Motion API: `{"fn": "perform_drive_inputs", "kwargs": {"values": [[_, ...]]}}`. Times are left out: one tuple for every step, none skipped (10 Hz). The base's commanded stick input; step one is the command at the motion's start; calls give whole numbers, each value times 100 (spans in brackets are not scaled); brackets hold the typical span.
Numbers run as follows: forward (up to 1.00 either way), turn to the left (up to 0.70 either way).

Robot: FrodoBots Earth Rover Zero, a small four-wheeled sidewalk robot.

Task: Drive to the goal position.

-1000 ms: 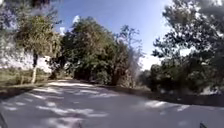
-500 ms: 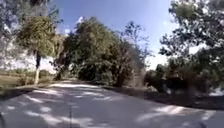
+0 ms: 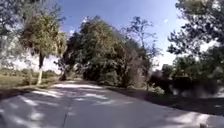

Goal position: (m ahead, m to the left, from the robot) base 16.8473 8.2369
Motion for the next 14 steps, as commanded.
{"fn": "perform_drive_inputs", "kwargs": {"values": [[70,14],[70,14],[70,14],[70,14],[70,14],[70,14],[70,14],[70,14],[70,14],[70,14],[70,14],[70,14],[70,14],[70,14]]}}
